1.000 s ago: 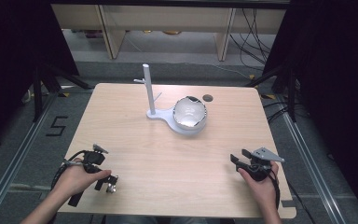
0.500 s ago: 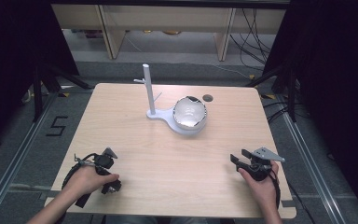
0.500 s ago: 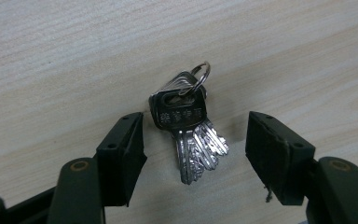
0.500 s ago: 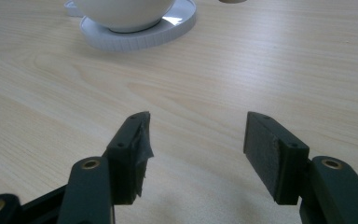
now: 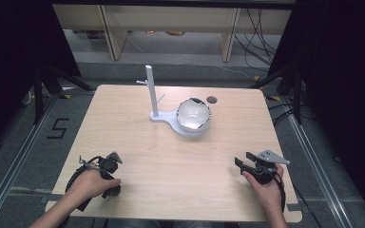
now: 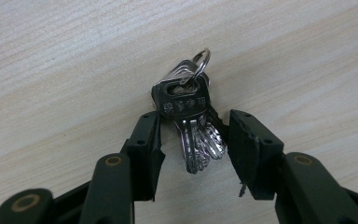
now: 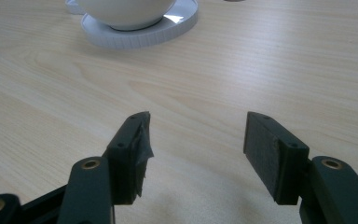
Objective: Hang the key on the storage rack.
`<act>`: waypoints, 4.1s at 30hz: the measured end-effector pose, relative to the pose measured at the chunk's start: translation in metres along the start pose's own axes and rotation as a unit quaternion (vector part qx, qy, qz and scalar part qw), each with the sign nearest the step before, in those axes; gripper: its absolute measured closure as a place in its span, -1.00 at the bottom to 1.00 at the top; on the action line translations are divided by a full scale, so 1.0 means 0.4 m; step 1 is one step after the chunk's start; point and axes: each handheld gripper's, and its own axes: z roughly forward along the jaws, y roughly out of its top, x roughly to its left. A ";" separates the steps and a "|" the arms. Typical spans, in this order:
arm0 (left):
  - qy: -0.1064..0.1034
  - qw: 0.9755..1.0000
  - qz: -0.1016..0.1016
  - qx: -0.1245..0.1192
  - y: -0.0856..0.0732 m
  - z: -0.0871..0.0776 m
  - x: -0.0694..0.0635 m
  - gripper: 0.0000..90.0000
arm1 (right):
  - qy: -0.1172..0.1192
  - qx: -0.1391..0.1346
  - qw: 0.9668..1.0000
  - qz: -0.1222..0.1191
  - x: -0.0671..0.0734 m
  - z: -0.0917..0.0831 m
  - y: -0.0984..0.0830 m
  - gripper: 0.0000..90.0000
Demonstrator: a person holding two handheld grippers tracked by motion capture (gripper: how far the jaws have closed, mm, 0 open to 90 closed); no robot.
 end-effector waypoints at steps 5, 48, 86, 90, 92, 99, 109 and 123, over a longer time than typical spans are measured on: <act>-0.001 1.000 -0.017 0.005 0.008 0.001 0.000 0.11 | -0.001 0.004 1.000 -0.005 0.000 -0.001 0.001 -0.07; -0.009 0.997 0.059 -0.052 0.036 -0.047 -0.001 -0.04 | 0.008 0.014 1.000 -0.010 0.000 0.004 0.002 -0.05; 0.001 0.984 0.178 -0.001 0.095 -0.015 -0.042 0.64 | 0.010 0.013 1.000 -0.016 -0.006 0.005 0.002 -0.04; 0.002 0.984 0.177 0.000 0.095 -0.010 -0.040 0.65 | 0.010 0.014 1.000 -0.016 -0.006 0.005 0.002 -0.04; 0.003 0.983 0.181 0.002 0.096 -0.010 -0.039 0.67 | 0.010 0.014 1.000 -0.017 -0.006 0.005 0.002 -0.04; 0.001 0.984 0.178 0.003 0.103 -0.009 -0.039 0.71 | 0.012 0.015 1.000 -0.016 -0.005 0.005 0.002 -0.03; 0.003 0.983 0.183 0.008 0.105 -0.008 -0.037 0.84 | 0.013 0.015 1.000 -0.015 -0.006 0.006 0.002 -0.03; 0.003 0.984 0.176 -0.003 0.106 -0.002 -0.032 0.88 | 0.020 0.011 1.000 -0.015 -0.006 0.009 0.001 -0.03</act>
